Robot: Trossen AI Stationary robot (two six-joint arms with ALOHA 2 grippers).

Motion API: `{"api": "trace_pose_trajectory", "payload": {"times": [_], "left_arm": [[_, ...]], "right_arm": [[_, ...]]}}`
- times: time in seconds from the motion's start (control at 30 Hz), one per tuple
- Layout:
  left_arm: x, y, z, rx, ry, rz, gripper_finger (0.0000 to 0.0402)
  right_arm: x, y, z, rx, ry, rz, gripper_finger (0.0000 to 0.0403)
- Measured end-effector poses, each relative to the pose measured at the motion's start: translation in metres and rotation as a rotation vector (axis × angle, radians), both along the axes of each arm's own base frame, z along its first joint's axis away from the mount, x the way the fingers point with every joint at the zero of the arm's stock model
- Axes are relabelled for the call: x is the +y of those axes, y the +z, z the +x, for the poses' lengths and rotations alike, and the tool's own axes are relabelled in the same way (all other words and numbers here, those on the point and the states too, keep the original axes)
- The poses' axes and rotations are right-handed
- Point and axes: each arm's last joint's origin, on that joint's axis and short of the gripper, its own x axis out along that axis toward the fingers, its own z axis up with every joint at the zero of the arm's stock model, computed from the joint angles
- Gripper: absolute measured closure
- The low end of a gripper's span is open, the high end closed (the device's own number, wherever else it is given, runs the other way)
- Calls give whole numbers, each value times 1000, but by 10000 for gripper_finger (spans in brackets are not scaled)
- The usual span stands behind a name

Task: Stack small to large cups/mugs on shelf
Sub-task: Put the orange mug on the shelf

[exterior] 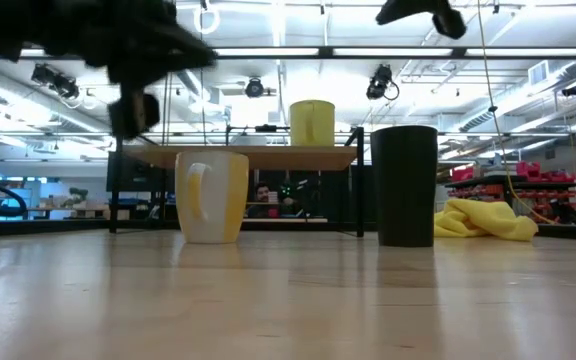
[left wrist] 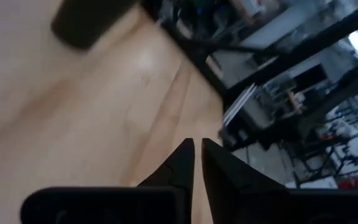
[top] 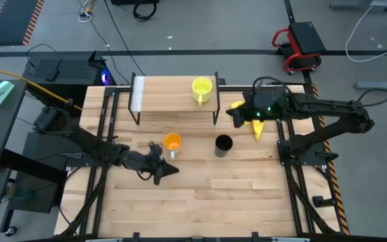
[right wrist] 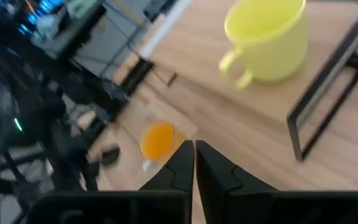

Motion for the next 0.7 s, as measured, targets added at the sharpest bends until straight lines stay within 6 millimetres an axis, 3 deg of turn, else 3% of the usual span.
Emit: {"api": "trace_pose_trajectory", "payload": {"times": [0.2,0.4,0.5,0.7], "left_arm": [[30,35,-21,-42,87,55,387],[57,50,-48,13,207,86,391],[65,64,-52,115,265,133,388],[78,112,-50,420,348,251,386]], "right_arm": [[24,-6,-4,68,67,32,359],[44,-8,-8,89,113,-5,341],[50,-10,-10,114,135,-17,334],[53,-14,-15,166,145,-14,322]]}}
